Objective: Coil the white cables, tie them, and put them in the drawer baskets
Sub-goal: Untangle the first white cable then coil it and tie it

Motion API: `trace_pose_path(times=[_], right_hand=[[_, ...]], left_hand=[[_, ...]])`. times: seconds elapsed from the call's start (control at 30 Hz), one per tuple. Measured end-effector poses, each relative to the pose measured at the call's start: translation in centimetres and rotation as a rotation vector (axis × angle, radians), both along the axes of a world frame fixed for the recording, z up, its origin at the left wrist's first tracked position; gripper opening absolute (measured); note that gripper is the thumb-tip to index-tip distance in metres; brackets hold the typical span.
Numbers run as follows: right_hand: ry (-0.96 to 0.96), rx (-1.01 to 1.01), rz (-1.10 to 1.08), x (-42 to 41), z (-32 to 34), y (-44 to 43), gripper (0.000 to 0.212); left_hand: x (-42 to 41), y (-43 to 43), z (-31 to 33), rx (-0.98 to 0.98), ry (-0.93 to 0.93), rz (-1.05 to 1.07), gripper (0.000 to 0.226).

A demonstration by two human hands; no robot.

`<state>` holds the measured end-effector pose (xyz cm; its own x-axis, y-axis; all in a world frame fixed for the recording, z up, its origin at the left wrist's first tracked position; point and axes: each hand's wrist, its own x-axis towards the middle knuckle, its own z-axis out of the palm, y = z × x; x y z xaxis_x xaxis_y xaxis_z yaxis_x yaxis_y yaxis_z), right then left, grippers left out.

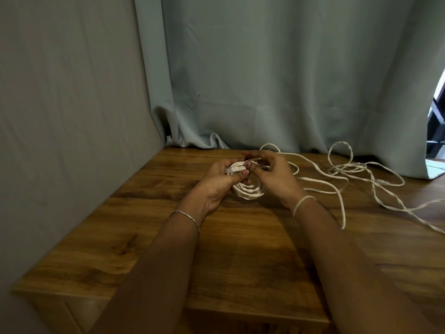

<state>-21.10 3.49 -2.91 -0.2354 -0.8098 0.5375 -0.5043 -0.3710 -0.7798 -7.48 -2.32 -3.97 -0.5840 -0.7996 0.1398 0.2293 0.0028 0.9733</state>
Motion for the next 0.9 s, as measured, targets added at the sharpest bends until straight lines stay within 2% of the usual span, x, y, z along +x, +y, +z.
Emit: trace_pose_path(times=[0.07, 0.37, 0.53, 0.6, 0.73, 0.83, 0.9], right_hand=[[0.070, 0.007, -0.022, -0.3, -0.3, -0.2, 0.027], [0.131, 0.038, -0.008, 0.1, -0.2, -0.1, 0.029], [0.215, -0.001, -0.042, 0.3, -0.2, -0.2, 0.029], [0.255, -0.030, -0.072, 0.4, -0.4, -0.2, 0.028], [0.311, -0.077, -0.143, 0.5, -0.7, -0.5, 0.028], [0.314, -0.092, -0.163, 0.6, -0.7, -0.6, 0.029], [0.315, -0.096, -0.164, 0.8, -0.6, -0.5, 0.030]], left_hand=[[0.1, -0.1, 0.0, -0.019, 0.006, 0.015, 0.039], [-0.5, -0.1, -0.3, -0.108, -0.106, 0.253, 0.031], [-0.6, -0.1, -0.2, -0.101, -0.141, 0.276, 0.030], [-0.5, -0.1, -0.1, -0.057, -0.136, 0.251, 0.032], [0.2, 0.0, 0.4, 0.093, -0.023, 0.155, 0.013], [0.6, -0.3, 0.7, 0.280, 0.117, 0.161, 0.018], [0.8, -0.6, 0.8, 0.312, 0.141, 0.203, 0.017]])
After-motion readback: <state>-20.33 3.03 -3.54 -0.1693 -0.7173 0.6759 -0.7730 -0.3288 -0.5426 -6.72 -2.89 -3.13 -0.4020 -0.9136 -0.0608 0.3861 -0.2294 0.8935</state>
